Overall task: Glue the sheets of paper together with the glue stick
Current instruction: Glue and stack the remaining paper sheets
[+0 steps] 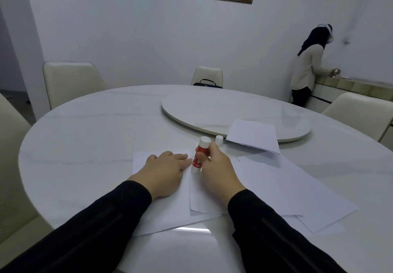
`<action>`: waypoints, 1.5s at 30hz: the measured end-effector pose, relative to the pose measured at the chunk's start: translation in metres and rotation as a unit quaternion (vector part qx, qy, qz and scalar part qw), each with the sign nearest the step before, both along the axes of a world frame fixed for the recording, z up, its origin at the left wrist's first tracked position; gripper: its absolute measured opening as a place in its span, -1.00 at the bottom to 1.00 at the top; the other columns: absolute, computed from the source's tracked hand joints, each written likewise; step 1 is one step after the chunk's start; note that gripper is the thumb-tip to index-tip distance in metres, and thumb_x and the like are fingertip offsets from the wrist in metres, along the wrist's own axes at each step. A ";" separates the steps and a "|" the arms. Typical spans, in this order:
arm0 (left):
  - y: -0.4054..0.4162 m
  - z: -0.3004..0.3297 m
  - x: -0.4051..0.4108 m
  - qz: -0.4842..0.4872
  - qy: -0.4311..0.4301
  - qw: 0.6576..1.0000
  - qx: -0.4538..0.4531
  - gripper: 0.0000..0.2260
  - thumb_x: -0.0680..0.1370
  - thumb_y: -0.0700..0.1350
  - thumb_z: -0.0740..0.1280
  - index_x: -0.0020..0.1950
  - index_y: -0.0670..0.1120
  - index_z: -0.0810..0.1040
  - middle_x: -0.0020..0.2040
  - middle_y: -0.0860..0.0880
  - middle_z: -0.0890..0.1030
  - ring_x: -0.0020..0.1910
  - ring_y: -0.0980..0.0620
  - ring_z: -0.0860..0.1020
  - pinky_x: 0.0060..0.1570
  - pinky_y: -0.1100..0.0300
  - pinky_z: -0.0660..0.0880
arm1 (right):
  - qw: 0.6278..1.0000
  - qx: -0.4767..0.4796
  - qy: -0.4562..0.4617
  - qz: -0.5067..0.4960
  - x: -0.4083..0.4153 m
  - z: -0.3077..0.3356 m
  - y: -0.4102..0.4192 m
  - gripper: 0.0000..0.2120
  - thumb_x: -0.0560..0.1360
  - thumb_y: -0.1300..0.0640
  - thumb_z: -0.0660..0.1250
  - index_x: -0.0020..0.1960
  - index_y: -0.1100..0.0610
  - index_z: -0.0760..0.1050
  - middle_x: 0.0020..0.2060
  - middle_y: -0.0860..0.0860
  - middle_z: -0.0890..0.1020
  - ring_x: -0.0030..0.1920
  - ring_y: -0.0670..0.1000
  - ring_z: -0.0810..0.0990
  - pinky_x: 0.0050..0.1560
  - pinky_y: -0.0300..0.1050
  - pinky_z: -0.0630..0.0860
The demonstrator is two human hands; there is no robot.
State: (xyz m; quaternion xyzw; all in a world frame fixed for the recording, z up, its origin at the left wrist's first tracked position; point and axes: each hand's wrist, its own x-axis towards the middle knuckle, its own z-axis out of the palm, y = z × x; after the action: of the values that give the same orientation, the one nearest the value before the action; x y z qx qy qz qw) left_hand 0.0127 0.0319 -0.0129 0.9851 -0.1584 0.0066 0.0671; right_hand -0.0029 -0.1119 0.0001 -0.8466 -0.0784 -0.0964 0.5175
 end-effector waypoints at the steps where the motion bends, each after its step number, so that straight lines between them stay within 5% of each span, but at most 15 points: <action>1: 0.000 0.000 0.000 -0.001 -0.002 1.000 0.001 -0.53 0.60 -0.13 -0.05 0.49 0.20 0.14 0.53 0.19 0.12 0.47 0.03 0.13 0.33 -0.03 0.13 | 1.000 -0.003 -0.001 0.006 -0.006 0.000 0.000 -0.86 0.58 0.19 0.15 0.06 0.20 0.44 -0.18 -0.08 0.53 -0.16 -0.09 0.48 -0.25 -0.46 0.32; 8: -0.003 -0.002 -0.001 0.002 -0.017 1.000 0.008 -0.58 0.59 -0.12 -0.03 0.41 0.16 0.27 0.48 0.15 0.26 0.40 0.02 0.23 0.28 -0.05 0.22 | 0.997 -0.040 0.000 0.068 -0.059 0.006 -0.004 -0.91 0.58 0.17 0.16 -0.01 0.09 0.44 -0.22 -0.15 0.54 -0.24 -0.21 0.47 -0.23 -0.52 0.35; 13: -0.002 -0.002 -0.002 0.013 0.000 1.000 0.001 -0.55 0.61 -0.10 -0.07 0.50 0.16 0.13 0.54 0.17 0.11 0.49 0.04 0.11 0.36 -0.04 0.12 | 0.996 -0.032 0.044 0.068 -0.075 0.006 -0.010 -0.88 0.59 0.10 0.17 0.01 0.03 0.48 -0.10 -0.09 0.60 -0.15 -0.15 0.51 -0.17 -0.38 0.39; 17: -0.002 0.002 -0.005 0.020 0.015 0.999 -0.029 -0.57 0.63 -0.08 -0.08 0.50 0.17 0.13 0.54 0.19 0.10 0.51 0.07 0.06 0.40 -0.01 0.02 | 0.961 0.237 0.141 -0.035 -0.058 0.028 -0.028 -0.73 0.59 -0.03 0.17 -0.11 0.10 0.53 -0.28 -0.01 0.56 -0.32 -0.05 0.39 -0.27 -0.17 0.31; 19: -0.002 0.003 -0.007 0.022 0.029 0.998 -0.046 -0.59 0.63 0.03 -0.05 0.49 0.18 0.15 0.54 0.20 0.11 0.51 0.08 0.05 0.41 -0.01 -0.02 | 0.937 0.315 0.113 -0.095 -0.041 0.046 -0.039 -0.74 0.57 -0.07 0.20 -0.13 0.08 0.50 -0.33 -0.01 0.54 -0.34 -0.04 0.39 -0.24 -0.14 0.32; 24: -0.001 0.004 -0.010 0.021 0.036 0.998 -0.039 -0.40 0.51 0.32 0.10 0.51 0.16 0.12 0.54 0.20 0.10 0.51 0.09 0.03 0.41 0.01 -0.05 | 0.980 0.158 0.007 -0.121 0.004 0.044 -0.022 -0.85 0.55 0.01 0.25 -0.01 0.09 0.46 -0.12 0.03 0.57 -0.17 0.00 0.51 -0.16 -0.14 0.41; 30: -0.001 0.004 -0.010 0.025 0.035 0.998 -0.054 -0.38 0.48 0.34 0.12 0.50 0.19 0.12 0.53 0.22 0.10 0.51 0.12 0.02 0.40 0.02 -0.06 | 0.996 0.013 0.019 -0.085 0.018 0.009 0.000 -0.81 0.58 0.07 0.21 0.09 0.18 0.41 -0.24 -0.10 0.49 -0.28 -0.21 0.42 -0.34 -0.39 0.28; 39: -0.002 0.005 -0.010 0.007 0.021 1.000 -0.013 -0.39 0.47 0.39 0.04 0.50 0.25 0.07 0.53 0.24 0.10 0.50 0.11 0.07 0.38 -0.01 0.06 | 0.992 -0.113 -0.038 -0.051 0.010 0.005 0.007 -0.87 0.58 0.05 0.17 0.02 0.11 0.29 -0.11 0.01 0.48 0.00 0.11 0.54 0.05 0.05 0.48; 45: -0.003 0.009 -0.011 0.011 0.031 0.999 0.035 -0.40 0.51 0.34 0.00 0.52 0.18 0.04 0.55 0.23 0.02 0.52 0.10 0.02 0.41 -0.02 0.07 | 0.985 -0.135 -0.045 -0.101 0.010 0.007 -0.020 -0.84 0.59 0.08 0.16 0.07 0.16 0.31 -0.08 0.04 0.48 -0.03 0.13 0.53 -0.01 0.02 0.47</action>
State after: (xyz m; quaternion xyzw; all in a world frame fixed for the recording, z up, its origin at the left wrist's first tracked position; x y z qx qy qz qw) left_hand 0.0017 0.0292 -0.0035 0.9881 -0.1459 -0.0291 0.0378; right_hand 0.0074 -0.1323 0.0071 -0.9072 -0.0278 -0.1750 0.3815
